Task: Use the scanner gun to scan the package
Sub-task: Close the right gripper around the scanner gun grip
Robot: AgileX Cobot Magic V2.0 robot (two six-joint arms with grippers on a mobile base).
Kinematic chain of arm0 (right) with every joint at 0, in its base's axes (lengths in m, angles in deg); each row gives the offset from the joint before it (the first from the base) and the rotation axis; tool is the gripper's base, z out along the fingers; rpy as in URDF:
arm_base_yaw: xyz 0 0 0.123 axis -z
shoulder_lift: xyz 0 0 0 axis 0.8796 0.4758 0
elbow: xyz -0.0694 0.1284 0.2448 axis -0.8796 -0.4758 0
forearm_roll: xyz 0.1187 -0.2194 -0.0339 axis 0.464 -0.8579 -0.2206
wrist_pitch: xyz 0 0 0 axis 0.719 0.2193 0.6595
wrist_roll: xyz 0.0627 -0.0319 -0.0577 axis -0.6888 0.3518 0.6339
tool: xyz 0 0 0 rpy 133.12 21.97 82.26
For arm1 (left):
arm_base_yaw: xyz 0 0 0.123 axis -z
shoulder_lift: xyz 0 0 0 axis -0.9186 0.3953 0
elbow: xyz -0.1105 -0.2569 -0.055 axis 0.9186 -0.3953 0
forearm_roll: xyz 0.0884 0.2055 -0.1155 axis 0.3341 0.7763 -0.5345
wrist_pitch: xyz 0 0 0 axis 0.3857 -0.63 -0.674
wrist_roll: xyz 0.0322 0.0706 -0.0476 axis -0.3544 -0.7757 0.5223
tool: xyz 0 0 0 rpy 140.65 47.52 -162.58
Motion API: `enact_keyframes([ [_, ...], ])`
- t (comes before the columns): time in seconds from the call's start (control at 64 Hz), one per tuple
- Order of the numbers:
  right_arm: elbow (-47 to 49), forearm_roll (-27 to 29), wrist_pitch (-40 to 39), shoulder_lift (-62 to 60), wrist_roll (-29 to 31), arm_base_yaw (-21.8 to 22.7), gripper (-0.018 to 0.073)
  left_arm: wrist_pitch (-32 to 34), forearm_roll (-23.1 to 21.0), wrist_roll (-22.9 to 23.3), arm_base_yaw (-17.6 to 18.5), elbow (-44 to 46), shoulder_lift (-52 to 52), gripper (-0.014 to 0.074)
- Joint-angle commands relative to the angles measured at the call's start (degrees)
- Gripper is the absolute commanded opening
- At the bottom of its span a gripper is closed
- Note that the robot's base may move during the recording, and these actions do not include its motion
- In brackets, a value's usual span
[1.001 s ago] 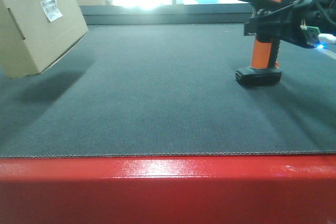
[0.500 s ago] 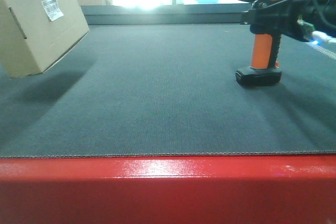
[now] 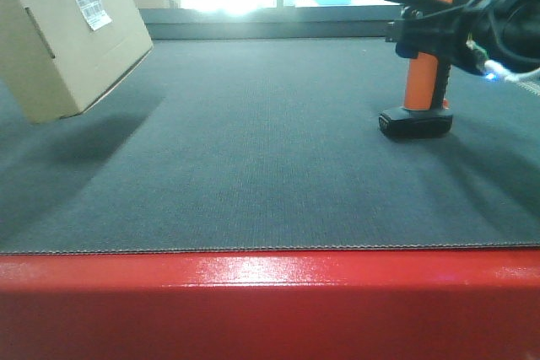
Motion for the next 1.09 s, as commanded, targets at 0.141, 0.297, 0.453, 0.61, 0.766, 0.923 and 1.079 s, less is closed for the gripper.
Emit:
enact_keyframes([
  [0.141,2.5,-1.2,-0.6,1.0,-1.0,0.0,0.055,0.7,-0.9,0.1,-0.2,0.6,-1.0,0.0155],
  [0.297,6.0,-1.2,0.8,1.7,-1.0,0.0,0.055,0.7,-0.9,0.1,-0.2,0.6,-1.0,0.0155],
  [0.453,6.6,-1.5,3.4,1.8,-1.0,-0.1,0.055,0.7,-0.9,0.1,-0.2,0.6,-1.0,0.0155],
  [0.61,6.6,-0.9,3.2,1.8,-1.0,0.0,0.055,0.7,-0.9,0.1,-0.2,0.6,-1.0,0.0155],
  [0.766,6.6,-0.9,3.8,1.8,-1.0,0.0,0.055,0.7,-0.9,0.1,-0.2,0.6,-1.0,0.0155],
  [0.923,5.8,-0.9,3.7,1.8,-1.0,0.0,0.0549,0.7,-0.9,0.1,-0.2,0.6,-1.0,0.0155],
  [1.079,5.1,-2.4,3.2,1.8,-1.0,0.0,0.0549,0.7,-0.9,0.1,-0.2,0.6,-1.0,0.0155],
])
